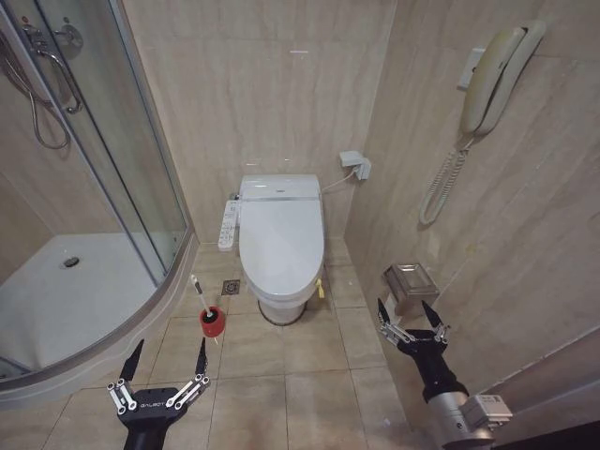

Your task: Open the toilet lid, clean the toilet bowl with a toilet brush, close the toilet lid, and flush.

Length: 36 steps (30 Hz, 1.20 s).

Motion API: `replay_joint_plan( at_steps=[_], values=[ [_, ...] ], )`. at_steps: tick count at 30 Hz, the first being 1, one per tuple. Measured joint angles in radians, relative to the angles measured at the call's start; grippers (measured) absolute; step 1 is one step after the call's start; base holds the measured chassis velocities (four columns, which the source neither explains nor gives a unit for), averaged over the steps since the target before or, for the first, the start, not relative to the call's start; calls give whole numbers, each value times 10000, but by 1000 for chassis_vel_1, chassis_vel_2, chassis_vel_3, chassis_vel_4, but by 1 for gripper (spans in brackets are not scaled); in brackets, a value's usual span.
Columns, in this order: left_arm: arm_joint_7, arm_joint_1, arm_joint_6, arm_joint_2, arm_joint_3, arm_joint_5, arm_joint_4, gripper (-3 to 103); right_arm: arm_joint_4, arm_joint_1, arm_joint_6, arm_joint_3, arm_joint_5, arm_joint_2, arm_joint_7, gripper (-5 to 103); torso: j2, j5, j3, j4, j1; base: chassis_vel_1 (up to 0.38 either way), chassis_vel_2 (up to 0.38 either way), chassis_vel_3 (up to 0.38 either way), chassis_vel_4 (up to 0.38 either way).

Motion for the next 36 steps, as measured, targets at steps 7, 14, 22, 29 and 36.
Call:
replay_joint_plan(
  at_steps=[7, 14, 22, 29, 36],
  values=[
    [0, 0, 0, 0, 0, 0, 0, 100, 35, -40, 239, 18, -126, 25, 49, 100, 0, 0, 0, 0, 0, 0, 0, 0, 0],
    [0, 0, 0, 0, 0, 0, 0, 100, -16, -99, 445, 41, -298, 65, 67, 100, 0, 0, 0, 0, 0, 0, 0, 0, 0],
    [0, 0, 0, 0, 0, 0, 0, 100, -154, -61, 591, -106, -376, 47, 68, 100, 0, 0, 0, 0, 0, 0, 0, 0, 0],
    [0, 0, 0, 0, 0, 0, 0, 100, -265, 158, 519, -238, -488, 18, -122, 100, 0, -1, 0, 0, 0, 0, 0, 0, 0],
    [0, 0, 0, 0, 0, 0, 0, 100, -191, 465, 230, -308, -518, -66, -258, 100, 0, 0, 0, 1, 0, 0, 0, 0, 0]
  ],
)
